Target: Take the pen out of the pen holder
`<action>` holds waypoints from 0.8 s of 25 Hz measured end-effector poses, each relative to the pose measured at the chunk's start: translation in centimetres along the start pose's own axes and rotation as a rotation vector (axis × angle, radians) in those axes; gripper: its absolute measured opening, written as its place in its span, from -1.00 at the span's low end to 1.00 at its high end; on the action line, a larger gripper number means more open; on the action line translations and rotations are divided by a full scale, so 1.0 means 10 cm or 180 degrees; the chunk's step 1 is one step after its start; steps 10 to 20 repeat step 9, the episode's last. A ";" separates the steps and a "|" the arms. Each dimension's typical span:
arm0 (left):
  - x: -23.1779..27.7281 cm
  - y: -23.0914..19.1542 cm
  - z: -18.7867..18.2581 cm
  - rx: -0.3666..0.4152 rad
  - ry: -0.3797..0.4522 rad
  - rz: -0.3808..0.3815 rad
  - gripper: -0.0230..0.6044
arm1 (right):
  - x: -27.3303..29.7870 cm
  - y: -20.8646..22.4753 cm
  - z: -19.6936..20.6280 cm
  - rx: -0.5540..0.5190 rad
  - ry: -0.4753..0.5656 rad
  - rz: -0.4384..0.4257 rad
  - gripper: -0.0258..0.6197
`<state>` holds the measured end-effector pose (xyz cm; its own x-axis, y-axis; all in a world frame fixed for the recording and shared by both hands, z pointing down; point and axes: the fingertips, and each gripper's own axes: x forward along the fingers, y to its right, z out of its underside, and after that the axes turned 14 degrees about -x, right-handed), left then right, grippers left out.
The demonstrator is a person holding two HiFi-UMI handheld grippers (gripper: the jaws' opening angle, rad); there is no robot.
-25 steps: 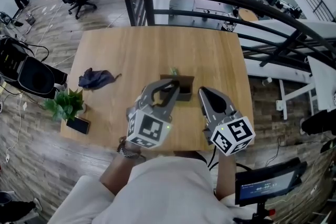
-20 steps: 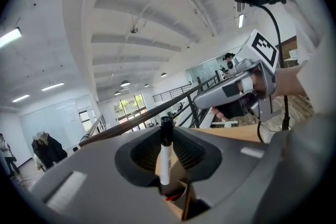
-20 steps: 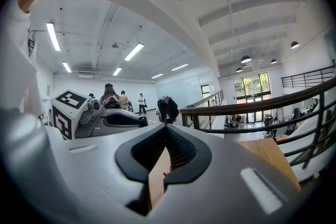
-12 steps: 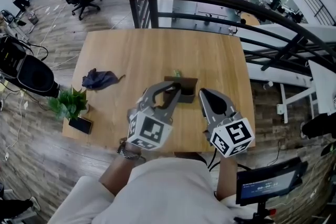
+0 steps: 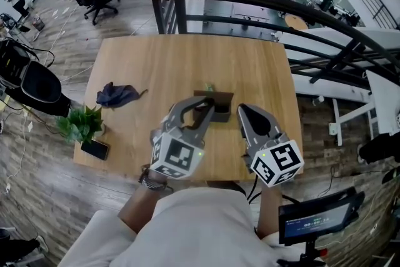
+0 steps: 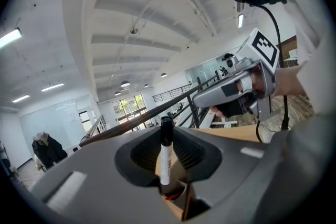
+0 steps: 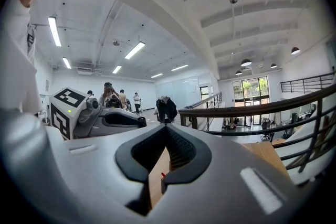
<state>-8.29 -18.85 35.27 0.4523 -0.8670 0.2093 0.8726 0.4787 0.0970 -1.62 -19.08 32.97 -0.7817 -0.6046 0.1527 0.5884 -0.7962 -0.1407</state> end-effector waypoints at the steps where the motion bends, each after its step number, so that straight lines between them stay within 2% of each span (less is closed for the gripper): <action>1: 0.00 0.00 0.01 0.0002 0.0000 0.0003 -0.72 | 0.00 0.00 0.01 0.0036 0.0010 -0.0005 -0.92; 20: 0.02 0.05 0.04 -0.0009 -0.0036 0.0016 -0.72 | -0.03 0.02 0.06 0.0061 -0.0025 0.0012 -0.92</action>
